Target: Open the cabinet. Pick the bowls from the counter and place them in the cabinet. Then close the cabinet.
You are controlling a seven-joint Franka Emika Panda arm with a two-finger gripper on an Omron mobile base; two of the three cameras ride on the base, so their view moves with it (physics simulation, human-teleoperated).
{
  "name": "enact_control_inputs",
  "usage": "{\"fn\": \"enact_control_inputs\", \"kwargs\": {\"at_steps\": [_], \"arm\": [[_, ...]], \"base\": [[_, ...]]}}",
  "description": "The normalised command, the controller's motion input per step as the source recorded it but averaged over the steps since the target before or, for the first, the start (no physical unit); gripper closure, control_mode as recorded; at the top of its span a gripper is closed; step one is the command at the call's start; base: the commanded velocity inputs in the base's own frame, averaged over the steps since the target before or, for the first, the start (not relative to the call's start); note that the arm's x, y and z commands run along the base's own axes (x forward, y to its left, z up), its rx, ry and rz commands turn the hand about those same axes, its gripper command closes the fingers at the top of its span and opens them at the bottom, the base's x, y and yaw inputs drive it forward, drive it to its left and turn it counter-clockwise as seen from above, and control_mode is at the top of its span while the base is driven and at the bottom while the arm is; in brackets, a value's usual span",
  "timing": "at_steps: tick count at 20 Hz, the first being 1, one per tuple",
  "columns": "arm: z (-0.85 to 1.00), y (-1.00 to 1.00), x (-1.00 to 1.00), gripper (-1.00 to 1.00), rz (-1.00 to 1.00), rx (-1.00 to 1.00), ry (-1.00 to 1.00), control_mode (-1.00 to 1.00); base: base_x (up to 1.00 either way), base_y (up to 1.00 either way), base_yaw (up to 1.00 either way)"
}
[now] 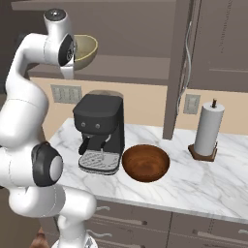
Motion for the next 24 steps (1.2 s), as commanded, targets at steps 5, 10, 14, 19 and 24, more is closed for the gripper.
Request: {"fn": "enact_control_inputs", "kwargs": {"at_steps": [5, 10, 14, 19, 24], "arm": [[0.00, 0.20, 0.26, -1.00, 0.00, 0.02, 0.00, -1.00], [-0.07, 0.00, 0.00, -1.00, 0.00, 0.07, -0.03, -1.00], [-0.03, 0.00, 0.00, -1.00, 0.00, 0.08, -0.05, -1.00], [0.00, 0.03, -0.23, -1.00, 0.01, 0.05, -0.17, -1.00], [0.00, 0.01, -0.50, -1.00, 0.02, 0.09, -0.28, -1.00]], "base": [[0.00, 0.00, 0.00], [0.00, 0.00, 0.00], [0.00, 0.00, 0.00], [0.00, 0.00, 0.00], [0.00, 0.00, 0.00]]}}
